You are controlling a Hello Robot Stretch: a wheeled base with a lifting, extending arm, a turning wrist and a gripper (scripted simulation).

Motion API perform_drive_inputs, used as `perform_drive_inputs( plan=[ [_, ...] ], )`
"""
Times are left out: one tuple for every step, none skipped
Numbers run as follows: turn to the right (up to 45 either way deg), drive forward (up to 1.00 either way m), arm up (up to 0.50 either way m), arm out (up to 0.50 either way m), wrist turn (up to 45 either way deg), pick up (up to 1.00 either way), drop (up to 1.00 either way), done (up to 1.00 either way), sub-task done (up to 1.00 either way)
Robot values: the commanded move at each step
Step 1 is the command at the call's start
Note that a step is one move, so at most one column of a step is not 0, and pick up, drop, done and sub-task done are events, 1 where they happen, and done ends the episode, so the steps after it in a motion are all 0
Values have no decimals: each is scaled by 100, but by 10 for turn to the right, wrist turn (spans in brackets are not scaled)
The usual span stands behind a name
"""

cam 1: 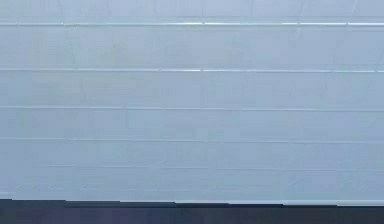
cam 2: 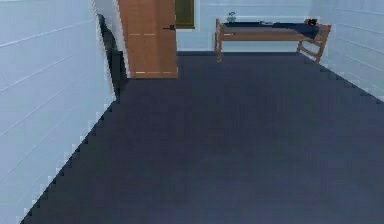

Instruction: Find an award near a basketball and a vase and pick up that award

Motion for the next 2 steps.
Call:
perform_drive_inputs(
  plan=[
    [-390, 0, 0, 0, 0, 0, 0, 0, 0],
    [0, 65, 0, 0, 0, 0, 0, 0, 0]
  ],
)
